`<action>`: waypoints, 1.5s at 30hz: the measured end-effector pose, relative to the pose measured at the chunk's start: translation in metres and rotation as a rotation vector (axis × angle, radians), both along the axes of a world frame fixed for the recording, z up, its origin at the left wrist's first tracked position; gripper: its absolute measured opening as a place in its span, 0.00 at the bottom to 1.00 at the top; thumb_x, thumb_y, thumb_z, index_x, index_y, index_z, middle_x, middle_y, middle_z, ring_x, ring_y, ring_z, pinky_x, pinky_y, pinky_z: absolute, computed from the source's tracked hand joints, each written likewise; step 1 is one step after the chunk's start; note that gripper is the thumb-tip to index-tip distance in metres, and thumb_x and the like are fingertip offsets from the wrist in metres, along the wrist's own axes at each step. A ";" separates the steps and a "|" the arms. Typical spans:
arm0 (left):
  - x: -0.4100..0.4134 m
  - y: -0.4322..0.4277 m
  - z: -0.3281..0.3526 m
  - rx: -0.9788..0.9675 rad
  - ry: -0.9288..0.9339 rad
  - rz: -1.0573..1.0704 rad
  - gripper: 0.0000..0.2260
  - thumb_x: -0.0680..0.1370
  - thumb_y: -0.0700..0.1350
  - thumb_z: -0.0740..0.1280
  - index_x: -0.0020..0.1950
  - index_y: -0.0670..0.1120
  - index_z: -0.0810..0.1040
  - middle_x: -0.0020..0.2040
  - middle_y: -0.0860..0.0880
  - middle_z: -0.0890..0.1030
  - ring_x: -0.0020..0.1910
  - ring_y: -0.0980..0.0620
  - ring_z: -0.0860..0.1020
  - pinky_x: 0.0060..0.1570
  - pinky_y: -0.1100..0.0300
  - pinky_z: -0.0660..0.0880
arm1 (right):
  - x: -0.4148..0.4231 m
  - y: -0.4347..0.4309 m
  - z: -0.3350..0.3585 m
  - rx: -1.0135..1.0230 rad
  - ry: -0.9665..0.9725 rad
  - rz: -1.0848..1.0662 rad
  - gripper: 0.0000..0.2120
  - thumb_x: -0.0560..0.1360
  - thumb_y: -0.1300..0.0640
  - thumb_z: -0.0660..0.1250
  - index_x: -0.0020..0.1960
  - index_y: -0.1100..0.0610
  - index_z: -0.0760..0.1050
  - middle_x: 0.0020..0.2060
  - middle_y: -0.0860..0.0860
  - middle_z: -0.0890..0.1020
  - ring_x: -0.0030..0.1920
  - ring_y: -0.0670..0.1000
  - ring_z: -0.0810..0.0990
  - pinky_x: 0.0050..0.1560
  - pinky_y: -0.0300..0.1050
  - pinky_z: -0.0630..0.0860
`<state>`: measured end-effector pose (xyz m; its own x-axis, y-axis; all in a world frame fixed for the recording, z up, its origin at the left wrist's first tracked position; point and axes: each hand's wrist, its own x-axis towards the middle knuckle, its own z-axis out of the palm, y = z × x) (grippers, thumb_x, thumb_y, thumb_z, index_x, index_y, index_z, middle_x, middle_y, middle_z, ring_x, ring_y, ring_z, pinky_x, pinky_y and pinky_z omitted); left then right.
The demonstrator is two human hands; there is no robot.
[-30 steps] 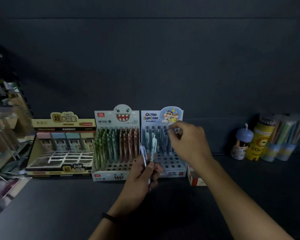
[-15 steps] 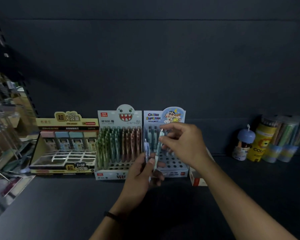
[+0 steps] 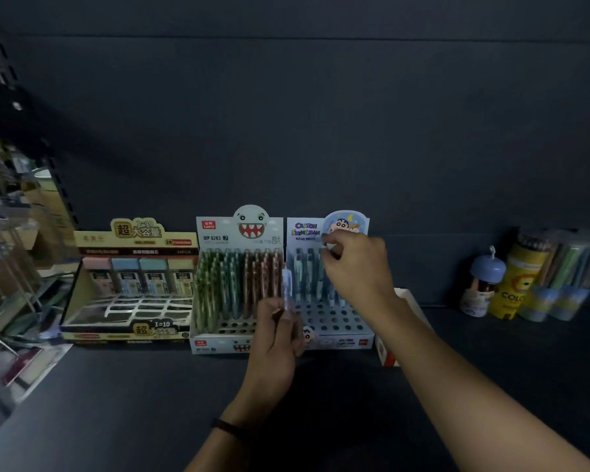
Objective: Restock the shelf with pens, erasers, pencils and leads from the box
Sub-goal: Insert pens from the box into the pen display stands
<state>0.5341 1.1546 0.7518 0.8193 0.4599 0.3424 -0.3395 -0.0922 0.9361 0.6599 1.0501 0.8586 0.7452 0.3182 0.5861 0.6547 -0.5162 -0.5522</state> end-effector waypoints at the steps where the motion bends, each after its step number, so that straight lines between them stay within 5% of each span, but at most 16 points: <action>1: 0.001 0.000 -0.001 0.026 -0.012 0.007 0.07 0.90 0.42 0.53 0.54 0.47 0.67 0.38 0.47 0.67 0.35 0.47 0.61 0.37 0.51 0.64 | 0.001 0.002 -0.001 -0.016 -0.007 -0.006 0.12 0.79 0.58 0.70 0.61 0.51 0.86 0.43 0.51 0.89 0.44 0.53 0.86 0.56 0.47 0.82; 11: 0.001 0.002 0.001 -0.012 -0.024 -0.021 0.10 0.90 0.45 0.55 0.49 0.50 0.68 0.37 0.47 0.62 0.35 0.50 0.58 0.35 0.54 0.61 | 0.005 0.013 0.000 -0.224 -0.032 -0.065 0.11 0.79 0.57 0.68 0.57 0.54 0.86 0.46 0.56 0.88 0.49 0.59 0.84 0.49 0.49 0.82; 20: 0.000 -0.001 0.004 -0.042 -0.017 -0.052 0.09 0.90 0.44 0.55 0.54 0.42 0.69 0.38 0.47 0.65 0.34 0.53 0.61 0.36 0.54 0.61 | 0.004 0.007 0.005 -0.414 0.073 -0.056 0.13 0.80 0.57 0.63 0.40 0.57 0.81 0.34 0.54 0.80 0.35 0.55 0.80 0.38 0.50 0.83; 26: 0.000 0.001 -0.002 -0.018 -0.002 -0.043 0.06 0.90 0.44 0.56 0.53 0.49 0.66 0.42 0.45 0.66 0.35 0.52 0.62 0.37 0.60 0.70 | -0.019 -0.015 -0.001 0.097 0.068 0.175 0.06 0.81 0.51 0.72 0.52 0.49 0.88 0.34 0.42 0.85 0.35 0.42 0.84 0.44 0.40 0.82; 31: -0.006 -0.002 -0.001 0.122 -0.011 -0.042 0.10 0.88 0.49 0.61 0.52 0.47 0.65 0.40 0.49 0.66 0.36 0.51 0.64 0.39 0.54 0.66 | -0.033 -0.026 -0.015 0.123 0.180 0.365 0.12 0.76 0.52 0.79 0.60 0.47 0.86 0.39 0.44 0.86 0.37 0.45 0.84 0.45 0.48 0.85; 34: -0.008 -0.004 0.001 0.246 -0.048 0.046 0.06 0.87 0.46 0.63 0.53 0.48 0.69 0.38 0.57 0.71 0.36 0.59 0.69 0.40 0.61 0.68 | -0.040 -0.027 -0.019 0.181 0.211 0.407 0.14 0.77 0.56 0.79 0.61 0.49 0.85 0.39 0.46 0.86 0.36 0.48 0.86 0.48 0.51 0.86; 39: -0.008 -0.005 0.003 0.370 -0.048 0.125 0.06 0.85 0.45 0.67 0.52 0.53 0.71 0.37 0.59 0.71 0.34 0.56 0.69 0.37 0.64 0.65 | -0.049 -0.031 -0.019 0.271 0.278 0.418 0.16 0.77 0.60 0.78 0.63 0.51 0.83 0.37 0.51 0.87 0.34 0.51 0.88 0.44 0.46 0.85; 42: -0.006 -0.006 0.002 0.531 -0.032 0.187 0.06 0.85 0.46 0.68 0.59 0.55 0.74 0.49 0.56 0.74 0.46 0.53 0.75 0.44 0.61 0.70 | -0.050 -0.034 -0.018 0.309 0.240 0.382 0.15 0.77 0.62 0.78 0.62 0.52 0.84 0.36 0.51 0.86 0.32 0.51 0.87 0.44 0.48 0.86; 45: -0.007 -0.010 0.000 0.613 0.019 0.178 0.17 0.83 0.45 0.70 0.70 0.54 0.71 0.63 0.58 0.70 0.62 0.56 0.74 0.59 0.66 0.72 | -0.040 -0.042 -0.013 0.377 0.178 0.297 0.14 0.76 0.63 0.78 0.60 0.52 0.85 0.35 0.49 0.86 0.31 0.50 0.86 0.41 0.50 0.86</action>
